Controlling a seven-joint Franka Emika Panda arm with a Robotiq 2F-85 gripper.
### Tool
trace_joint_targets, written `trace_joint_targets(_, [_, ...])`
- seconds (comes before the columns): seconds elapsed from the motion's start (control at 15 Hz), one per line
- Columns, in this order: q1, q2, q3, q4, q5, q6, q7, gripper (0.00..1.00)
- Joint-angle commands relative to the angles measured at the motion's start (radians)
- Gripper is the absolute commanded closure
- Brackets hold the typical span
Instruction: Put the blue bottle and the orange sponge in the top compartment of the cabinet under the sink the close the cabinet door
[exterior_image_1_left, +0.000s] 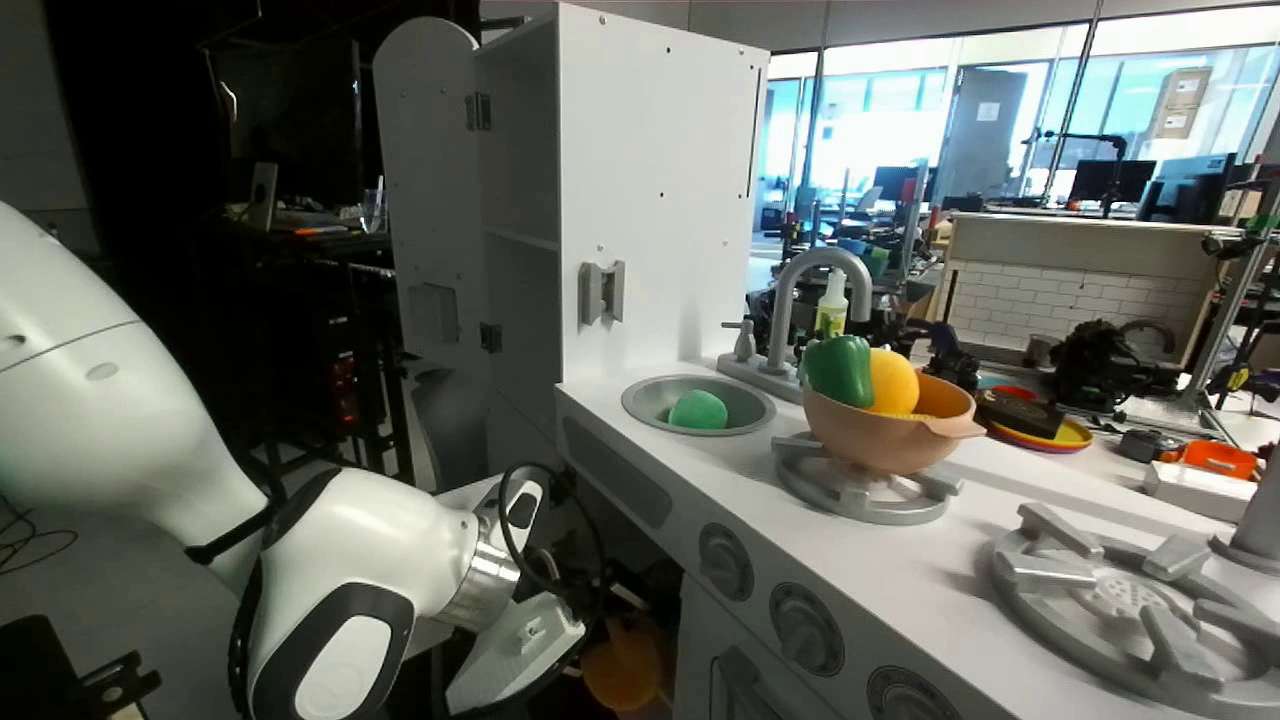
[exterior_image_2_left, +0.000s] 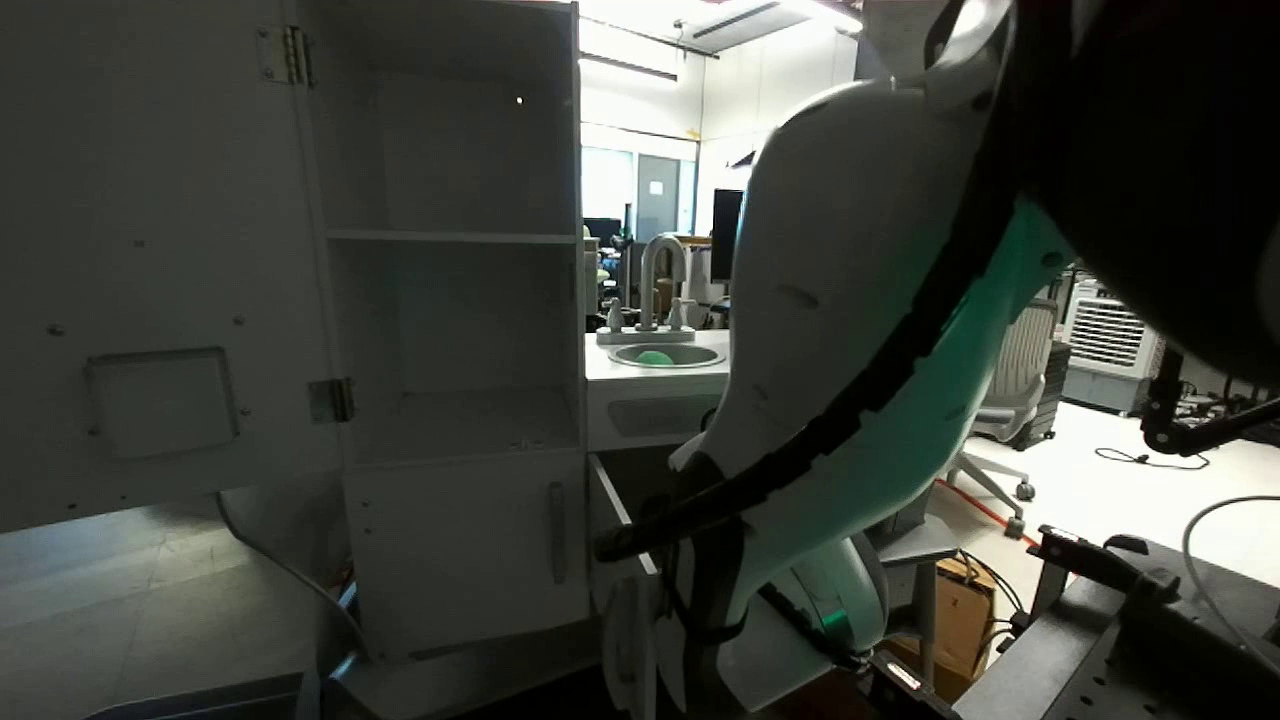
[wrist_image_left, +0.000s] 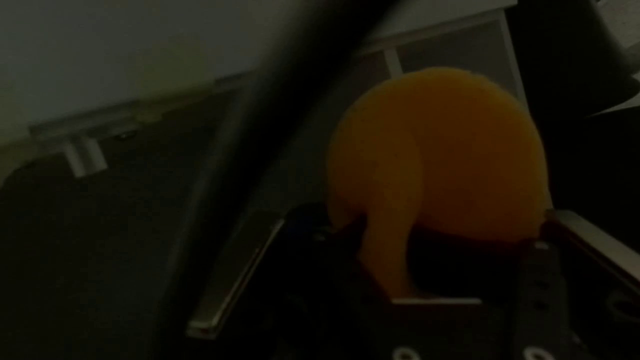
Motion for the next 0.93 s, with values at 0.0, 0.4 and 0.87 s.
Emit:
trace_joint_targets(0.0, [-0.025,0.0,0.035,0.039,0.03,0.154,-0.067,1.0])
trace_joint_targets(0.4, [0.028,0.001,0.005,0.0,0.056,0.146,-0.023,1.0])
trace_joint_targets(0.87, [0.123,0.003,-0.063,-0.047,0.109,0.121,0.054,1.0])
